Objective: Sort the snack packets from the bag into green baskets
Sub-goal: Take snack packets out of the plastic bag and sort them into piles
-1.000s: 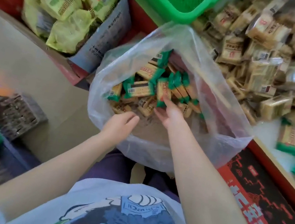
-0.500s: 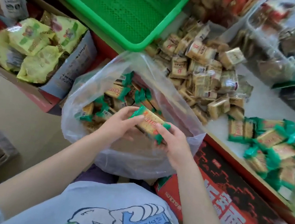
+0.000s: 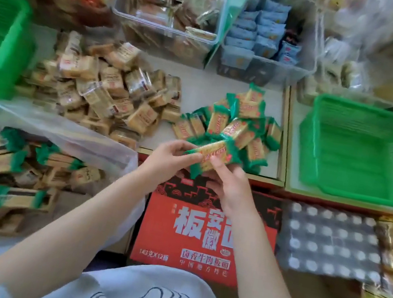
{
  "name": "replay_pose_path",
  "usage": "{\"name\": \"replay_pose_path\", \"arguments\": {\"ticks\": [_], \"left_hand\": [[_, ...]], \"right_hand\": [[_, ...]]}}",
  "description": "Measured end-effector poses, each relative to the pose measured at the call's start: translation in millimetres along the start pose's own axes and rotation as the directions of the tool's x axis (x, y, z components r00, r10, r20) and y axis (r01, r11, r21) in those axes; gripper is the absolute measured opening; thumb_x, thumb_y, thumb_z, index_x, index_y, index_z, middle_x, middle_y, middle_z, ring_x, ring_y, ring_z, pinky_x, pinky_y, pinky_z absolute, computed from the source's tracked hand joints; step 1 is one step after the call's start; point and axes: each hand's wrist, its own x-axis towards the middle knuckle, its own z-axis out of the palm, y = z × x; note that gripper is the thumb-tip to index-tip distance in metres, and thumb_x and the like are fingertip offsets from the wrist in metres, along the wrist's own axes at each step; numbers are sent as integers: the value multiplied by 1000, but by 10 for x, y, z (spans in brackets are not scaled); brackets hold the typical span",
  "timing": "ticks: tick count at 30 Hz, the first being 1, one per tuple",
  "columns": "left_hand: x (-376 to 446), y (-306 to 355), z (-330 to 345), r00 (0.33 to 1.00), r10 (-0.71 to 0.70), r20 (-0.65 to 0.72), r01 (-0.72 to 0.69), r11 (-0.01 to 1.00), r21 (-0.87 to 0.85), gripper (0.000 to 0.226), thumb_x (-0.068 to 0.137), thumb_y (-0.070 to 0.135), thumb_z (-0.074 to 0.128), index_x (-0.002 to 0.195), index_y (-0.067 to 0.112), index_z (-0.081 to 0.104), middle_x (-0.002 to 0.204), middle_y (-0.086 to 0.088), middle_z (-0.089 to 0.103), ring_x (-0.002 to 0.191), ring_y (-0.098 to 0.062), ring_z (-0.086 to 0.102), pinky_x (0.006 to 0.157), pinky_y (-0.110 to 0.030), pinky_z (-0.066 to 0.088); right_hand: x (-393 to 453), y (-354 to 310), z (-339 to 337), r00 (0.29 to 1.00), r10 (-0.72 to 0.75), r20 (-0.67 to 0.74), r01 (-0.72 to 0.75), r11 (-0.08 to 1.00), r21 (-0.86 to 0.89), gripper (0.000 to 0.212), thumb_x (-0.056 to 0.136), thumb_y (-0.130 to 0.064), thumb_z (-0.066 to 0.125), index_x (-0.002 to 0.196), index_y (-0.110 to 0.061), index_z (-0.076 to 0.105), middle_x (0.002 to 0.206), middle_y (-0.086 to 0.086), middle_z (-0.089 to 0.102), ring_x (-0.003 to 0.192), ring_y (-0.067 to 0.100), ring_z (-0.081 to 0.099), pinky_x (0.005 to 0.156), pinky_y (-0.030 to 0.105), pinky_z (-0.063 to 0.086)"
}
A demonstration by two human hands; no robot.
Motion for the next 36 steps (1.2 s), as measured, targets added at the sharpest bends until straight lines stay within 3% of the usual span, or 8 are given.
{"name": "replay_pose_path", "arguments": {"ticks": [2, 6, 9, 12, 15, 22, 28, 36], "left_hand": [[247, 22, 315, 1000, 13, -21, -12, 999, 47, 32, 94, 29, 67, 125, 21, 62, 117, 3, 69, 103, -11, 66, 86, -32, 56], [790, -110, 569, 968, 99, -230, 24, 876, 482, 68, 92, 31, 66, 152, 21, 36, 158, -6, 34, 146, -25, 29, 118, -44, 27], [1088, -210, 634, 953, 51, -300, 140, 802, 581, 84, 90, 45, 68, 158, 33, 20, 168, -7, 5, 154, -32, 2, 122, -54, 15], [1292, -284, 689, 938, -34, -344, 257, 735, 627, 98, 83, 67, 64, 159, 38, 8, 168, -9, -8, 154, -34, -3, 120, -60, 16], [1423, -343, 735, 938, -58, -341, 258, 774, 578, 105, 79, 73, 64, 160, 35, 8, 167, -11, -14, 154, -35, 5, 121, -58, 19], [1430, -492, 783, 929, -55, -367, 279, 755, 593, 97, 85, 71, 57, 160, 24, 16, 168, -6, -10, 153, -38, 4, 121, -57, 20], [1344, -549, 802, 989, 23, -147, 53, 867, 496, 82, 88, 66, 52, 154, 23, 32, 160, -4, 34, 147, -23, 31, 117, -54, 32], [799, -415, 360, 993, 113, -47, -80, 890, 449, 42, 99, 39, 56, 137, 20, 56, 130, 1, 62, 121, -16, 57, 102, -36, 47]], "right_hand": [[143, -38, -411, 992, 27, -122, -38, 995, -87, 30, 96, -23, 66, 124, -15, 58, 112, 4, 73, 99, 19, 71, 83, 37, 60], [511, -231, -1047, 935, -75, -347, -54, 935, -349, 29, 94, -29, 66, 119, -18, 57, 114, 0, 65, 99, 15, 62, 84, 30, 46], [887, -439, -1223, 927, -197, -319, 64, 921, -385, 25, 97, -29, 63, 120, -19, 59, 112, -2, 68, 98, 14, 66, 76, 32, 56], [1243, -453, -1300, 912, -266, -311, 39, 813, -581, 49, 95, -35, 65, 139, -19, 49, 129, 4, 61, 118, 23, 60, 95, 43, 53], [1379, -332, -1366, 921, -317, -227, 19, 619, -785, 70, 95, -43, 62, 154, -19, 32, 157, 10, 34, 144, 27, 32, 118, 47, 32], [1397, -68, -1418, 947, -304, -104, 97, 579, -809, 85, 94, -48, 62, 160, -27, 12, 167, 4, 14, 153, 26, 15, 122, 51, 22], [1279, 0, -1346, 951, -276, -141, 46, 576, -816, 86, 96, -44, 61, 161, -29, 7, 168, 6, 7, 154, 26, 9, 122, 49, 17], [876, -9, -923, 869, -426, -252, 29, 553, -833, 70, 93, -48, 60, 152, -19, 36, 161, 8, 31, 148, 28, 25, 119, 52, 28]]}}
